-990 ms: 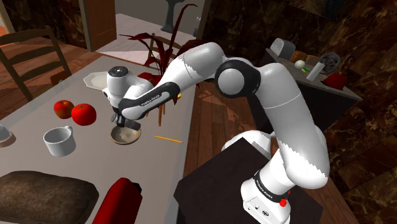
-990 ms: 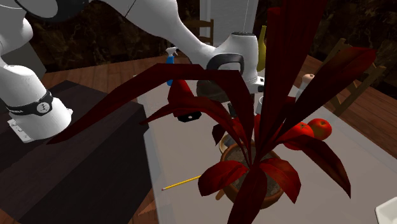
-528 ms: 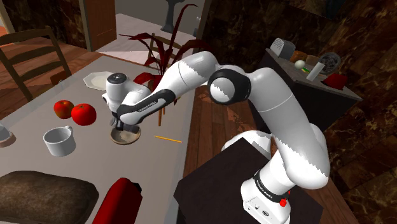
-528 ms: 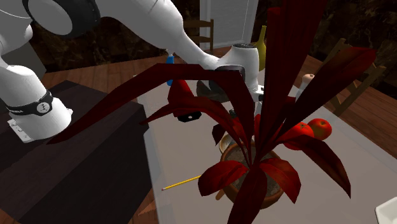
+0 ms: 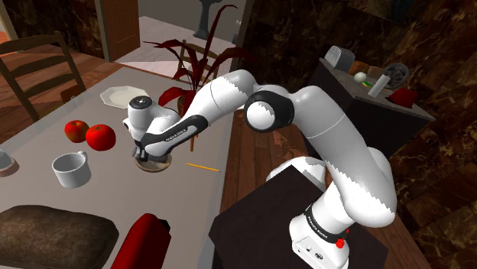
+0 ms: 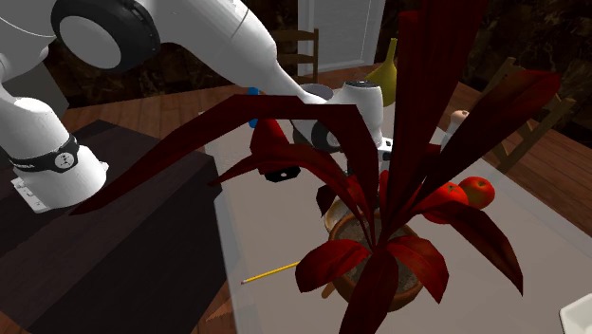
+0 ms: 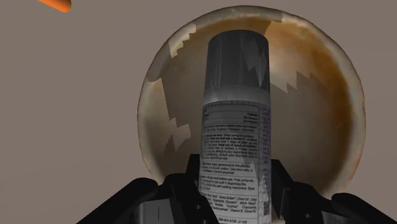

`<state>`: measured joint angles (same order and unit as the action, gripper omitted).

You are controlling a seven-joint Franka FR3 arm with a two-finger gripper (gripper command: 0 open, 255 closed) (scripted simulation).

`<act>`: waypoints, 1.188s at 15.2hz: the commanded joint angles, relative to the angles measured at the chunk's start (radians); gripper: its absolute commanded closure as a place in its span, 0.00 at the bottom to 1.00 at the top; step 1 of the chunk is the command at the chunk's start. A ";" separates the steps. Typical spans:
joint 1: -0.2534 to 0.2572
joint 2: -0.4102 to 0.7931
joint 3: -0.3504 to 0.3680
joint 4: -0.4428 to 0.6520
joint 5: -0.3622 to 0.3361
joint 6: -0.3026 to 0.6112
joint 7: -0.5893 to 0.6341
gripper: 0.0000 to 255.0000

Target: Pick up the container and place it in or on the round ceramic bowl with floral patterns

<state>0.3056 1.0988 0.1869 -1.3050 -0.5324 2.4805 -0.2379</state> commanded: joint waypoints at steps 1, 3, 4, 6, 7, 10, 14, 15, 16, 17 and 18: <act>-0.001 0.003 -0.002 -0.002 0.000 0.000 0.001 1.00; -0.001 0.003 -0.002 -0.002 0.000 0.000 0.001 1.00; -0.001 0.003 -0.002 -0.002 0.000 -0.001 0.001 1.00; 0.000 0.004 -0.001 -0.001 0.000 -0.001 0.001 0.00; -0.001 0.004 -0.001 0.000 0.000 -0.002 0.000 0.00; 0.000 0.006 -0.002 0.001 0.000 -0.001 0.000 0.00; -0.007 -0.099 0.014 -0.088 0.005 -0.022 0.008 0.00; -0.009 -0.125 0.018 -0.107 0.008 -0.029 0.008 0.00; -0.009 -0.125 0.018 -0.107 0.008 -0.029 0.008 0.00; -0.009 -0.125 0.018 -0.107 0.008 -0.029 0.008 0.00; -0.009 -0.125 0.018 -0.107 0.008 -0.029 0.008 0.00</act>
<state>0.2960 0.9758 0.2045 -1.4110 -0.5252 2.4531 -0.2297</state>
